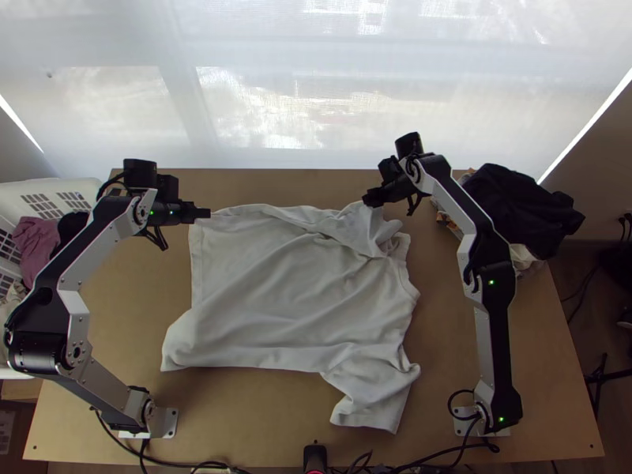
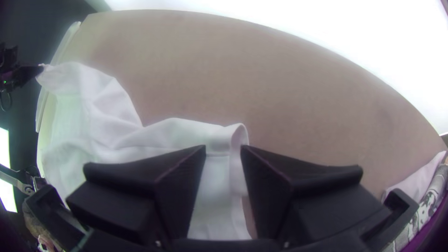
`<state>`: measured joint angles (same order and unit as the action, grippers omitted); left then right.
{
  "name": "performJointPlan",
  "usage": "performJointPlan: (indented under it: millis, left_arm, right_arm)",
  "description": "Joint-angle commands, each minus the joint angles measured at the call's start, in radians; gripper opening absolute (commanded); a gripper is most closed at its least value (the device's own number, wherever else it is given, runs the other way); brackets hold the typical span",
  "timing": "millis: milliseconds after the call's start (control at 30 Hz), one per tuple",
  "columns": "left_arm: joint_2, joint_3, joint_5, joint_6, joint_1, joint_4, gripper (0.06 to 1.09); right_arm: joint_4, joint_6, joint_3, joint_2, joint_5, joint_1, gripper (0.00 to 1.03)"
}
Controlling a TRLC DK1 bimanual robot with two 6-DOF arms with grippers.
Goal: Fold the t-shirt
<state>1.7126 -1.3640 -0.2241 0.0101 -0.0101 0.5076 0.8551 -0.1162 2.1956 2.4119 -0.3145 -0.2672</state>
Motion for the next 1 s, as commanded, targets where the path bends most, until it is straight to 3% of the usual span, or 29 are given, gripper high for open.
performJointPlan:
  millis: [0,833,967]
  left_arm:
    - [0.007,-0.004,0.0,0.001,-0.001,-0.001,0.09]
    - [0.005,-0.004,0.0,-0.001,0.007,0.0,0.09]
    - [0.004,-0.004,0.0,-0.001,0.007,0.0,0.09]
  right_arm:
    - [0.015,-0.027,0.03,0.013,-0.001,-0.001,0.04]
    - [0.03,-0.014,0.033,0.003,0.006,-0.006,0.03]
    - [0.041,-0.005,0.035,0.01,0.006,-0.004,0.21]
